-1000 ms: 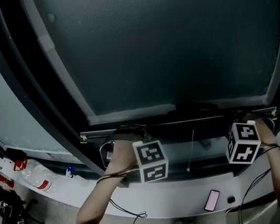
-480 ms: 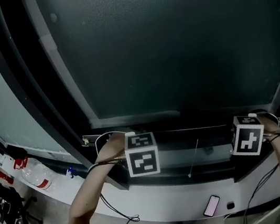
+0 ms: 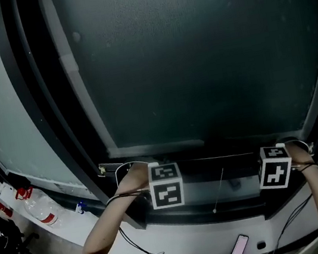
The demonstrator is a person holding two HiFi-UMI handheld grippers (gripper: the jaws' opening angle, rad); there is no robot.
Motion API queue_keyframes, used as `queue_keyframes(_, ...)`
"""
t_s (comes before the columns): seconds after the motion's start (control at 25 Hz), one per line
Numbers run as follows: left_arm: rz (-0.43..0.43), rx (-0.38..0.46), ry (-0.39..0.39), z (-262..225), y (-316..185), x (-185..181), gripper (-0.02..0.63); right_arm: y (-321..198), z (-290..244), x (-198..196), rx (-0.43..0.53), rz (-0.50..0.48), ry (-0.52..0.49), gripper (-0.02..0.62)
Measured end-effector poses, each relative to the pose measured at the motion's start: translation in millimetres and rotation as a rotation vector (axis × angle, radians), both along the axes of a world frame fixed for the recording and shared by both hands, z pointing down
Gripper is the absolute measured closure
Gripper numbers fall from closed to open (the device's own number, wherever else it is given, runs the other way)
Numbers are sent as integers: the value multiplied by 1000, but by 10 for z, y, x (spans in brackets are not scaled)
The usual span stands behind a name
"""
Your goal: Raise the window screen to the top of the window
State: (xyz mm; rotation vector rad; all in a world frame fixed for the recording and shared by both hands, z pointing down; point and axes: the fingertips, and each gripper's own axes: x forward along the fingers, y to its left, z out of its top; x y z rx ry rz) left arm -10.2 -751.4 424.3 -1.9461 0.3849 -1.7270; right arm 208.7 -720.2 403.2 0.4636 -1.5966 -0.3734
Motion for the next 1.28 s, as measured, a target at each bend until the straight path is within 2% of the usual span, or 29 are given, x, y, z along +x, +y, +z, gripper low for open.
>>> queue_keyframes(0.08,6,32,18,-150,16,-9,588,21,-159,1,29,-4,-23,578)
queue_keyframes(0.2,13,121,70,-560,-31,-8,588,-20,-542,30,134,-1,-36,578)
queue_keyframes(0.52,-8,390,100,-1734,-171,-10,588,-139,-1647,49,408,-16,52,578)
queue_keyframes(0.6,-9,465,131,-2124,-189,-15,588,-152,-2035,49,487,-15,47,578)
queue_keyframes(0.76,4,540,225,-2902,-215,-63,588,-192,-2813,11,613,-9,38,578)
queue_keyframes(0.84,13,608,262,-3328,-235,-84,586,-217,-3234,-17,690,-6,50,577)
queue_keyframes(0.96,5,734,222,-3924,-272,-72,586,-243,-3818,4,781,20,57,578)
queue_keyframes(1.12,-32,834,127,-4384,-283,-49,586,-229,-4281,-9,862,-4,86,578)
queue_keyframes(1.28,-54,964,122,-4894,-294,-52,588,-228,-4779,23,981,4,47,577)
